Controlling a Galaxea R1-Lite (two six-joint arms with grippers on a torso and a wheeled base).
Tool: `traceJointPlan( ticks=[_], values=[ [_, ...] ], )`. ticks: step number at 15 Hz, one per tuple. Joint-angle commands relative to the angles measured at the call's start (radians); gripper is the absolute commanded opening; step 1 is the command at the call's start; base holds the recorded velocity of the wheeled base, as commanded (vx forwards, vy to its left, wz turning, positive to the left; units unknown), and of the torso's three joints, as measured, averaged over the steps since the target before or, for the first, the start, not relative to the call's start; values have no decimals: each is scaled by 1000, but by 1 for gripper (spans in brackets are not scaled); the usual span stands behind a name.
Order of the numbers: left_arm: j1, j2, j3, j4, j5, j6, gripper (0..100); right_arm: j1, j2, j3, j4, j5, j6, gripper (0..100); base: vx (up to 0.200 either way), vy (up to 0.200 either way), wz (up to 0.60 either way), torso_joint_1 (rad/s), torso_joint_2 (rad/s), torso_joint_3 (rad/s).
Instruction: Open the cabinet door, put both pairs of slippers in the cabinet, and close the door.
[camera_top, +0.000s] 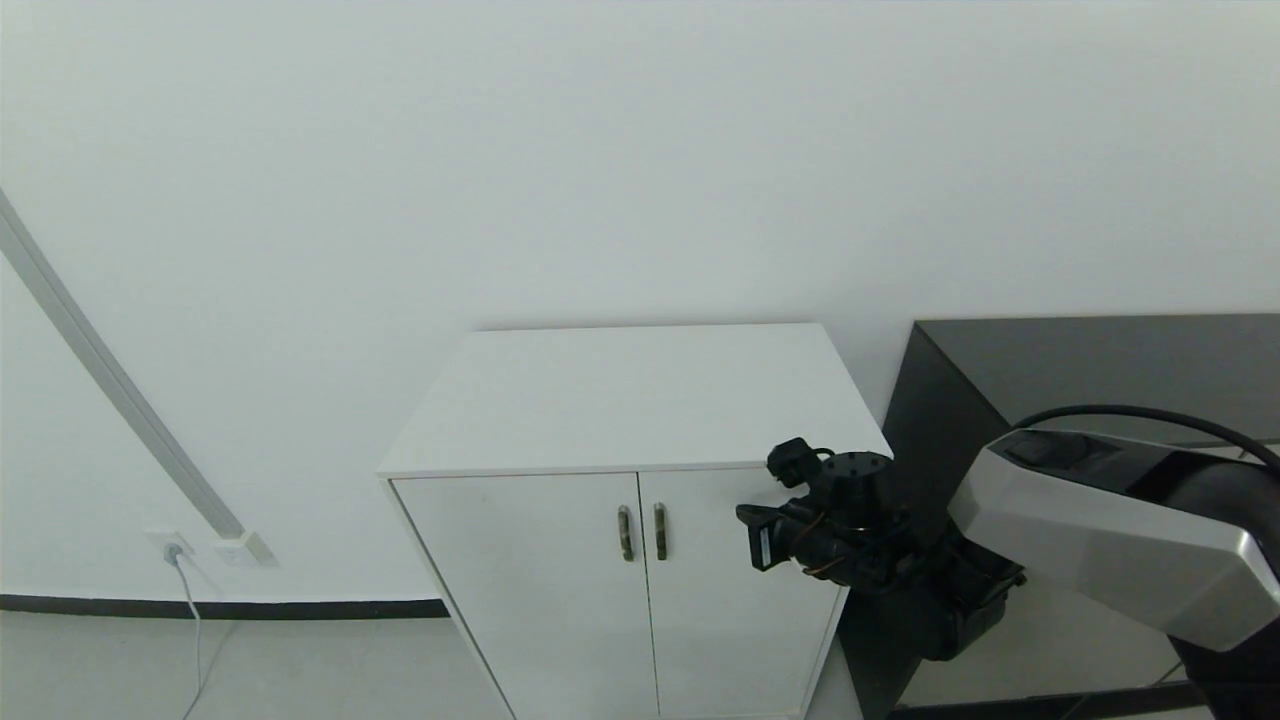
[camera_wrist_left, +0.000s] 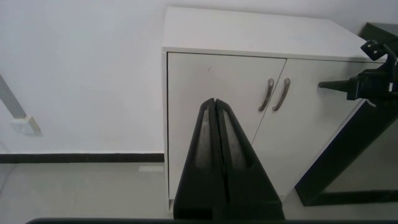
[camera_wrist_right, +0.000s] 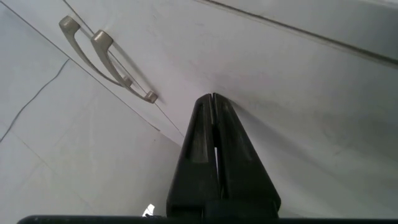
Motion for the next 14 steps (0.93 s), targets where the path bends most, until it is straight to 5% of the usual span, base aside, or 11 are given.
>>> traceJointPlan(
  ticks=[1,7,14],
  values=[
    [0,-2,0,0,0,-1,0,1,-37,33,-8,1,0,0,0,0,0,0,0,0],
    [1,0,0,0,0,-1,0,-55,-418,383,-91,-5,-6,0,0,0,0,0,0,0],
    [0,0,0,0,0,-1,0,-450,-921,777,-83,-7,-55,0,0,0,0,0,0,0]
  ],
)
